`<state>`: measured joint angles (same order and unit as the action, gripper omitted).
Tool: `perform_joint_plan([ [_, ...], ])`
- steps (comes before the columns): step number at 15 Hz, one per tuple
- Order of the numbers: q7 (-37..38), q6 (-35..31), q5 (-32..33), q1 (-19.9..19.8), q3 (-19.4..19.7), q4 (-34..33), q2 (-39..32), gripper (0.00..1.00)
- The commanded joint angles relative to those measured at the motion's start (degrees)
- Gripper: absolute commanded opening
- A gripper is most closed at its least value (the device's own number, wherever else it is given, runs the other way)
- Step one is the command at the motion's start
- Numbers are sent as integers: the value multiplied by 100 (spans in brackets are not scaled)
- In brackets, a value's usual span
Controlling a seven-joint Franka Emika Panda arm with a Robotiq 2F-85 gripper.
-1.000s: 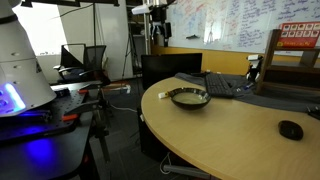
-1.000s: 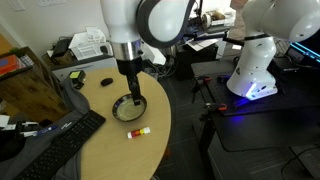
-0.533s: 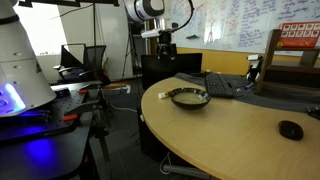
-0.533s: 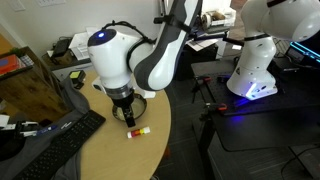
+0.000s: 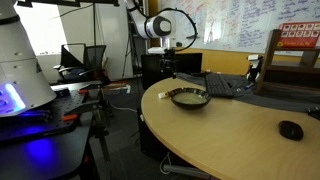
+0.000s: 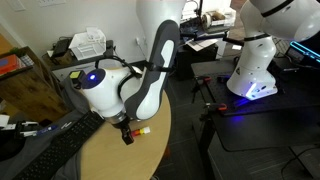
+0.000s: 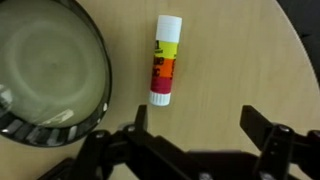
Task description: Get the Cylindrical shaped object from the table and put it in the bowl
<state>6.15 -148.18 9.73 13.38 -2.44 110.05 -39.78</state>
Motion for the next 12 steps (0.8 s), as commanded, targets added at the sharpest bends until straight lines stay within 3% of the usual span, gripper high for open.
perform_joint_plan([
  [1,72,401,-146,11,1,-460,-351,100],
  [6,-109,636,-401,-201,-96,-871,-795,100],
  [12,-260,931,-567,-384,-134,-1277,-1142,91],
])
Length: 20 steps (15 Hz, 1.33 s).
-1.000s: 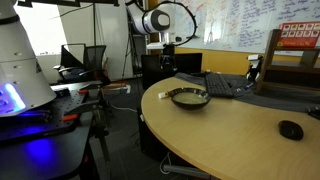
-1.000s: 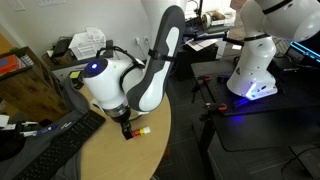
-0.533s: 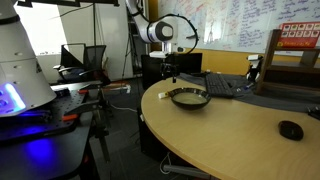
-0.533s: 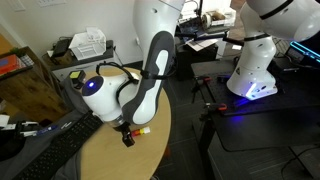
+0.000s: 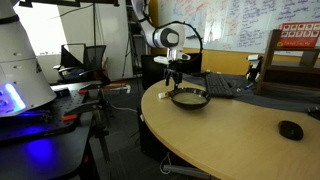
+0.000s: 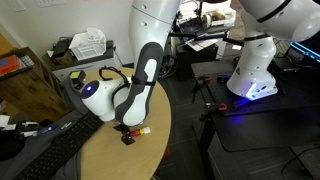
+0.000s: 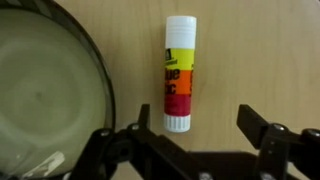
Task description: Get the Cylindrical shaped object from the table and put it in the bowl
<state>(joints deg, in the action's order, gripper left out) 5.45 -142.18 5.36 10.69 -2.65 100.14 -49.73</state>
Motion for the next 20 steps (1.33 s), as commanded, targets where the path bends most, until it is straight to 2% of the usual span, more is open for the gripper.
perform_joint_plan([
  [1,-210,360,-125,-125,-114,-343,-196,91],
  [6,-265,496,-146,-161,-152,-570,-394,86],
  [8,-274,525,-163,-193,-162,-643,-452,76],
  [12,-274,567,-174,-245,-169,-757,-525,47],
  [13,-271,591,-180,-255,-170,-785,-550,46],
  [15,-272,636,-194,-277,-175,-830,-587,39],
  [16,-262,647,-193,-278,-169,-853,-606,39],
  [17,-255,657,-190,-277,-162,-878,-629,33],
  [18,-258,673,-193,-282,-166,-891,-641,34],
  [19,-251,675,-195,-282,-166,-904,-652,26],
  [20,-280,670,-233,-314,-209,-884,-611,10],
])
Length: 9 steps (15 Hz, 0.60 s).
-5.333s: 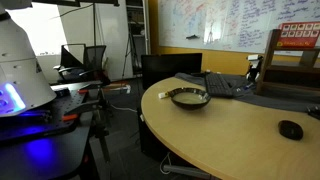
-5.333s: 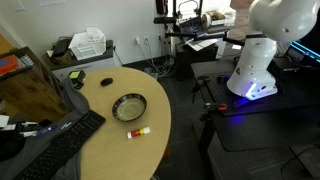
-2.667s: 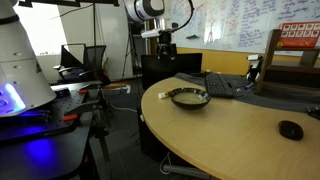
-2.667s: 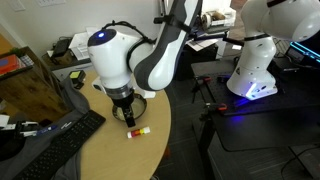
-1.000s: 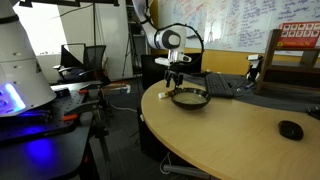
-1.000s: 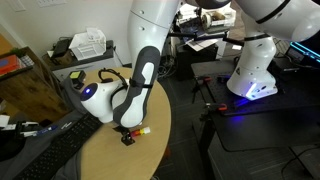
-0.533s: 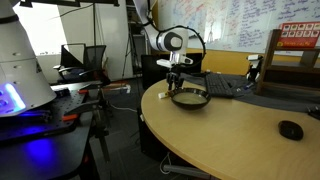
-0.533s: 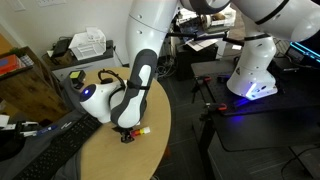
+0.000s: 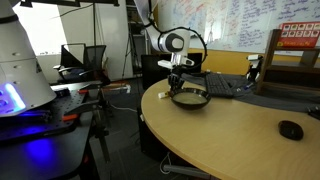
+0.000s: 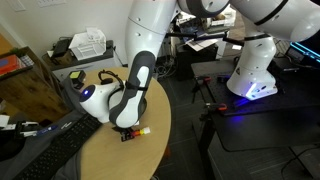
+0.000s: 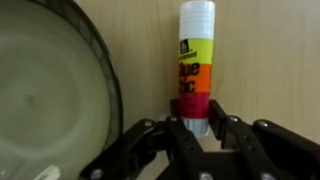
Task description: Get the Cylindrical shaped object from the table and put it in the bowl
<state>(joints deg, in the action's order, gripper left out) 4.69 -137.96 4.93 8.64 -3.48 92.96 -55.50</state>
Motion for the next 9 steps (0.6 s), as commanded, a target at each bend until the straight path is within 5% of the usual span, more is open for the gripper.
perform_joint_plan([
  [1,-230,215,-231,-144,-169,-128,25,8],
  [5,-747,-107,-615,-489,-550,181,560,8],
  [9,-931,-591,-619,-624,-423,386,1038,8],
])
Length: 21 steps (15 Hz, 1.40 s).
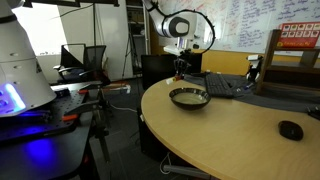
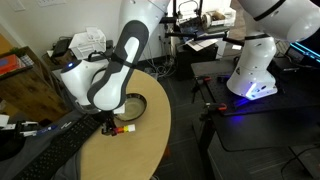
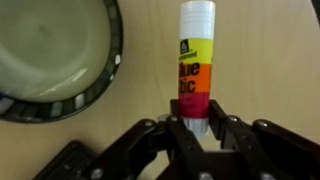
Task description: Get the Cylindrical shaped object from the table and put it in the bowl
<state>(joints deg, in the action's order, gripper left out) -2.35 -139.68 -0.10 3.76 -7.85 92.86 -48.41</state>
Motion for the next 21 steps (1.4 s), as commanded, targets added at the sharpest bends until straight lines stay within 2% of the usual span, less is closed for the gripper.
perform_joint_plan([
  [1,-337,-531,-94,-209,31,445,390,8],
  [6,-897,-1051,169,-473,247,554,310,8],
  [14,-987,-1419,249,-744,493,884,352,8],
  [15,-954,-1427,336,-684,582,967,412,58],
  [16,-870,-1442,494,-561,727,1065,494,60],
  [18,-738,-1330,811,-365,930,1311,779,74],
  [20,-766,-994,762,-415,804,1588,1224,90],
  [21,-754,-587,672,-430,747,1705,1504,96],
])
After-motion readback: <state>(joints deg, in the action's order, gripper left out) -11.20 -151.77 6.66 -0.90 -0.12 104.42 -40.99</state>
